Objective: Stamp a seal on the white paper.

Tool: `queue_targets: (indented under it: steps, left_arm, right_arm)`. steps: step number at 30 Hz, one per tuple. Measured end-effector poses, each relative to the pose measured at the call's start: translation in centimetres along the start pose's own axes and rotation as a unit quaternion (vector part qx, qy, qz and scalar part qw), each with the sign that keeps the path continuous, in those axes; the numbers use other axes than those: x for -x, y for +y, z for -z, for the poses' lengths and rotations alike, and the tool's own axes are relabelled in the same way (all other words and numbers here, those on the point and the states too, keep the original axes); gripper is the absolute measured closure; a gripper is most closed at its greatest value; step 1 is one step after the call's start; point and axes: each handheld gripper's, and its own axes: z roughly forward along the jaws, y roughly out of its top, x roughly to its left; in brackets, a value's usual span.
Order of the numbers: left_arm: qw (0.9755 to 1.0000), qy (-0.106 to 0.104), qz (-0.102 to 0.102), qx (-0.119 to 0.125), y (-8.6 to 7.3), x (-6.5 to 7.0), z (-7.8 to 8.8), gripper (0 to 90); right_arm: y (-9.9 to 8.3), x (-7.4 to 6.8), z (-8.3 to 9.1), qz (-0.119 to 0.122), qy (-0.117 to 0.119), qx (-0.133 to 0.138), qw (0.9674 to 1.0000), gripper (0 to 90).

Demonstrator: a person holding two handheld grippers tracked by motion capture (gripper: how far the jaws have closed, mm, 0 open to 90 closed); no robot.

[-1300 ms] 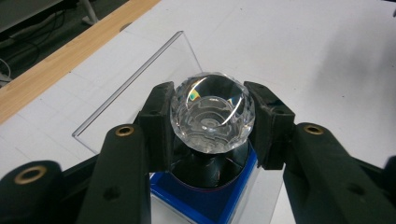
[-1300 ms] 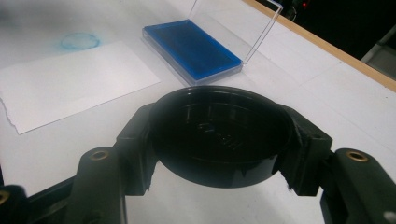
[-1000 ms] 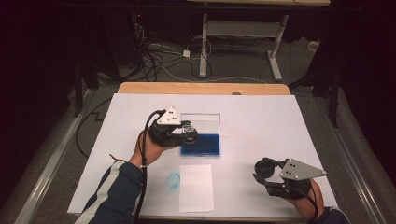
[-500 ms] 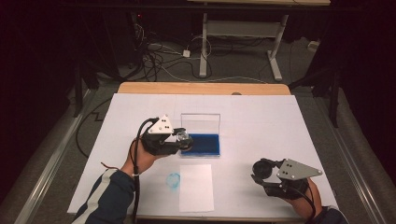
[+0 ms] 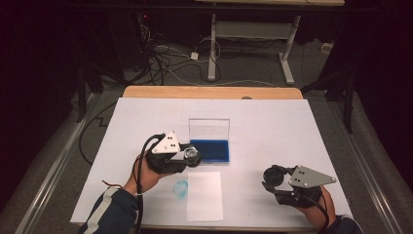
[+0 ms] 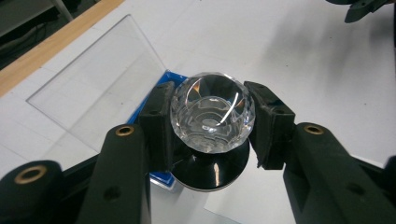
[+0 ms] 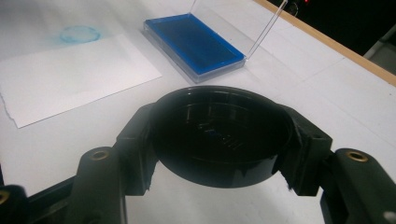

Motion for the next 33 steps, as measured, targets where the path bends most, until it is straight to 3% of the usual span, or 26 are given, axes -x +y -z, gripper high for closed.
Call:
queue_targets:
  steps: [6, 13, 22, 33]
  left_arm:
    - [0.9999, -0.009, -0.004, 0.011, -0.1, 0.8, 0.6, 54.2]
    - [0.9995, -0.025, -0.017, 0.007, -0.2, 2.2, 0.8, 54.2]
    - [0.9986, -0.045, -0.027, -0.004, -0.7, 3.6, 0.1, 54.2]
    - [0.9975, -0.066, -0.025, 0.0, -1.2, 4.9, -0.9, 54.2]
  right_arm:
    - [0.1, -0.2, 0.1, 0.004, -0.001, 0.0, 1.0, 38.6]
    - [0.1, -0.2, 0.0, 0.003, 0.0, -0.001, 1.0, 38.5]
    - [0.1, -0.1, 0.0, 0.004, -0.003, -0.001, 1.0, 38.5]
    - [0.1, -0.2, 0.2, 0.004, -0.006, -0.001, 1.0, 38.5]
